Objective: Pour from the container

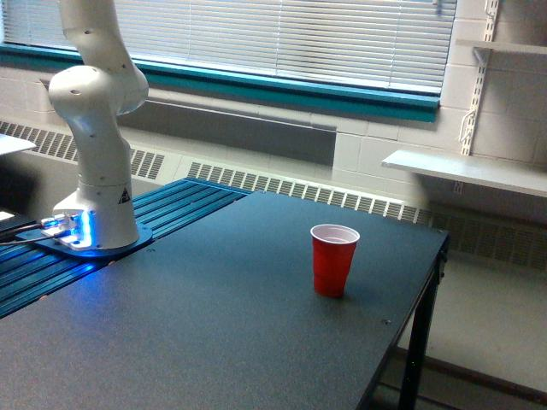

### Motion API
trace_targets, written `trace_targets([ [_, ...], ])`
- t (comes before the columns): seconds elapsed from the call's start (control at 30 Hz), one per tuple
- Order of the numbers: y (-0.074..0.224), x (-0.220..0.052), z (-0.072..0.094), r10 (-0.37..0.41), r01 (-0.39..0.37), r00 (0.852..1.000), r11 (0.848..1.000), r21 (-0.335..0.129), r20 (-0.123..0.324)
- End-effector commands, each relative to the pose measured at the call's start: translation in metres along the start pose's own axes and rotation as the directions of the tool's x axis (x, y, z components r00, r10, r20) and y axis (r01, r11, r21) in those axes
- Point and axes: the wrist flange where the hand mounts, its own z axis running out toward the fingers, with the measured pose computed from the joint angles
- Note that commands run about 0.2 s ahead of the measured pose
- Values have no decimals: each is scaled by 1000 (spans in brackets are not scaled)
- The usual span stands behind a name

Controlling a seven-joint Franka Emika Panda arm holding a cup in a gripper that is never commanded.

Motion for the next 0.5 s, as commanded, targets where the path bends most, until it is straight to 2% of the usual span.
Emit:
trace_targets([
  [0.03, 2, -14, 19, -12, 13, 999, 1000, -24, 51],
  [0.13, 7, -16, 20, -27, 29, 997, 999, -30, 67],
  [0.2, 13, -20, 20, -49, 52, 994, 998, -34, 95],
  [0.27, 16, -24, 15, -4, 4, 993, 1000, 3, 117],
  [0.3, 21, -28, 14, 10, -11, 991, 1000, 7, 131],
  [0.4, 33, -40, 9, 17, -15, 982, 1000, -14, 186],
  [0.5, 45, -52, 5, 30, -29, 977, 1000, -9, 210],
])
